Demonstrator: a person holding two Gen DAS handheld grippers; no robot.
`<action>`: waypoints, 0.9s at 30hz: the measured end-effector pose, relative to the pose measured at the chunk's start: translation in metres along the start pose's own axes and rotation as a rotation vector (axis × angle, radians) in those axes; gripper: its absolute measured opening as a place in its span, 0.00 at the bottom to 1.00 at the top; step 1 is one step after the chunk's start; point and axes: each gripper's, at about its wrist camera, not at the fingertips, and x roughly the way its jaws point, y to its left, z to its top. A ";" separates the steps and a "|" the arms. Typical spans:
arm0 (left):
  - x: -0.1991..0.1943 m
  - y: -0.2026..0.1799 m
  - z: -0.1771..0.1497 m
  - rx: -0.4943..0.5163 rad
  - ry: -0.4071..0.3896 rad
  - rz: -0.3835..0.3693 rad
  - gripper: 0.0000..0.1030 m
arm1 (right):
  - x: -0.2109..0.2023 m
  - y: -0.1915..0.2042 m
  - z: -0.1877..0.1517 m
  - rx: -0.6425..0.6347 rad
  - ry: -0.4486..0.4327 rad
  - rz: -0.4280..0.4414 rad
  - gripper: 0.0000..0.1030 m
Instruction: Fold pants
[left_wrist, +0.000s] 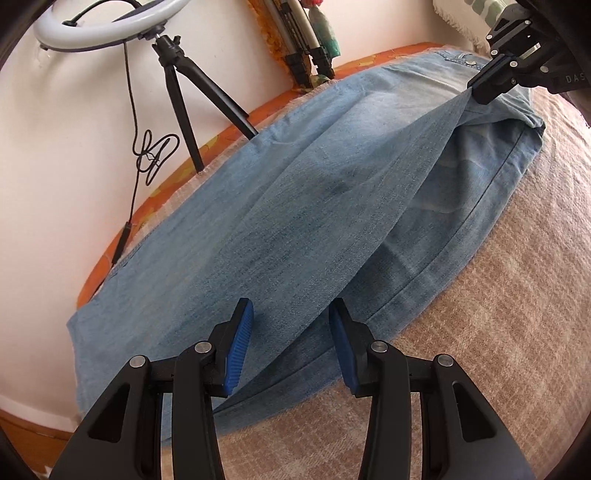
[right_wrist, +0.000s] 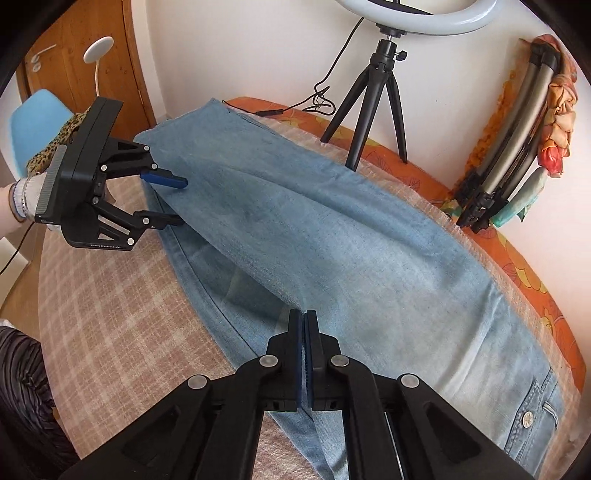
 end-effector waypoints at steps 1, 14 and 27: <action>0.000 -0.003 0.000 0.007 -0.004 0.010 0.40 | -0.001 -0.002 0.000 0.014 0.000 0.007 0.00; -0.008 -0.011 -0.017 0.036 0.012 -0.032 0.05 | 0.019 0.022 -0.041 -0.035 0.118 0.067 0.02; -0.055 -0.002 -0.012 -0.071 -0.083 -0.049 0.43 | -0.076 -0.126 -0.201 0.867 -0.097 -0.155 0.45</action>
